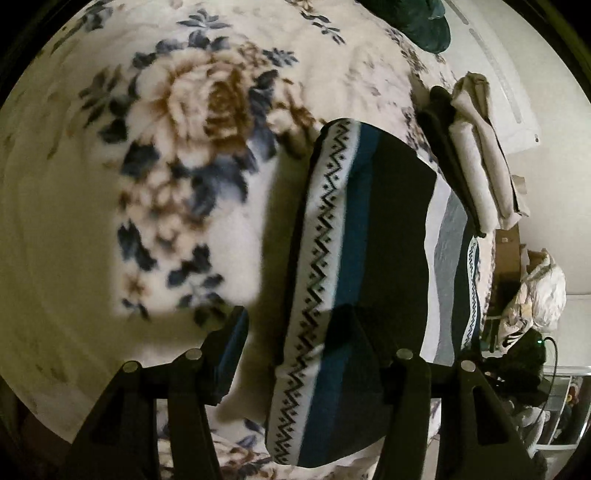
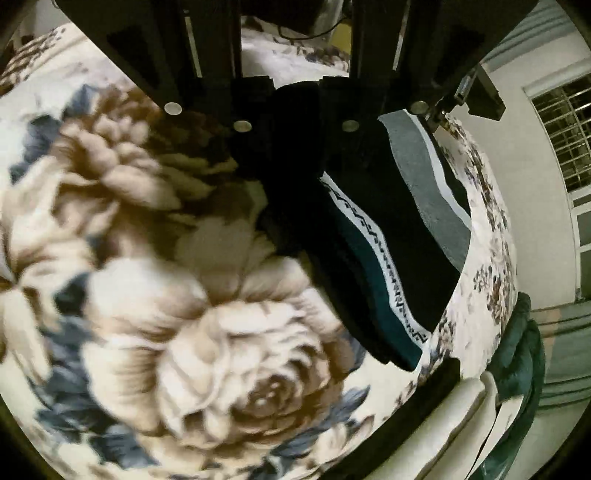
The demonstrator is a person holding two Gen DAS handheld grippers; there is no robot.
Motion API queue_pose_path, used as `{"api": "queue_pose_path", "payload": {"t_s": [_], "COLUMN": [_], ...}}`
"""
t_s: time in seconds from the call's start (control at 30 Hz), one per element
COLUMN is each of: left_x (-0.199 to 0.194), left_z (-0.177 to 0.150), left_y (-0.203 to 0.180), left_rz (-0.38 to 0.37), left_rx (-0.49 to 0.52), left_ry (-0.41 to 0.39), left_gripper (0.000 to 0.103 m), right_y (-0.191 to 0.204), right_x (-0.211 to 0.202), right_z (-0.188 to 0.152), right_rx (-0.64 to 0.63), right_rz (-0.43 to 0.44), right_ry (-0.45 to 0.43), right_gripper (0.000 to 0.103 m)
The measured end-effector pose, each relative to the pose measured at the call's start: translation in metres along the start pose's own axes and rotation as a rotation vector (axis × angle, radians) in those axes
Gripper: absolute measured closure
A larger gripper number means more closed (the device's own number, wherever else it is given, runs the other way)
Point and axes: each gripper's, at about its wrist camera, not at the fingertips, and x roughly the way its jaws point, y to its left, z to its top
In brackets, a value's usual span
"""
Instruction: Fold small clothes
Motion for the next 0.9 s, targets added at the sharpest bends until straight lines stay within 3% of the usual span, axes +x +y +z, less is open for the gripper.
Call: {"api": "queue_pose_path", "payload": {"t_s": [0.13, 0.27, 0.37, 0.47, 0.57, 0.6, 0.63, 0.67, 0.7, 0.9], "left_x": [-0.001, -0.012, -0.012, 0.002, 0.015, 0.017, 0.018, 0.016, 0.013, 0.012], "left_z": [-0.012, -0.038, -0.056, -0.067, -0.067, -0.067, -0.067, -0.067, -0.066, -0.063], "left_y": [-0.002, 0.003, 0.01, 0.015, 0.017, 0.019, 0.021, 0.021, 0.019, 0.015], "left_rz": [-0.01, -0.03, -0.056, -0.106, -0.129, -0.131, -0.137, -0.125, -0.11, -0.08], "left_rx": [-0.015, -0.084, -0.159, -0.249, -0.331, -0.359, -0.383, -0.382, -0.36, -0.269], "left_ry": [0.034, 0.058, 0.087, 0.12, 0.086, 0.07, 0.058, 0.046, 0.034, 0.062], "left_gripper": [0.049, 0.049, 0.049, 0.049, 0.052, 0.057, 0.071, 0.078, 0.081, 0.085], "right_y": [-0.011, -0.013, -0.022, -0.029, -0.03, -0.028, -0.027, -0.031, -0.031, -0.036], "right_x": [0.014, 0.008, -0.002, 0.006, 0.022, 0.027, 0.028, 0.022, 0.018, 0.016], "right_z": [0.011, 0.008, -0.008, -0.022, -0.02, -0.021, -0.022, -0.024, -0.026, -0.026], "right_rx": [0.03, 0.064, 0.131, 0.182, 0.204, 0.203, 0.197, 0.189, 0.184, 0.163], "right_rz": [-0.039, 0.021, 0.101, 0.159, 0.162, 0.161, 0.146, 0.123, 0.077, -0.044], "right_ry": [0.046, 0.047, 0.028, 0.06, 0.07, 0.064, 0.057, 0.034, 0.009, -0.013], "right_gripper": [0.084, 0.055, 0.05, 0.05, 0.05, 0.05, 0.06, 0.075, 0.078, 0.082]}}
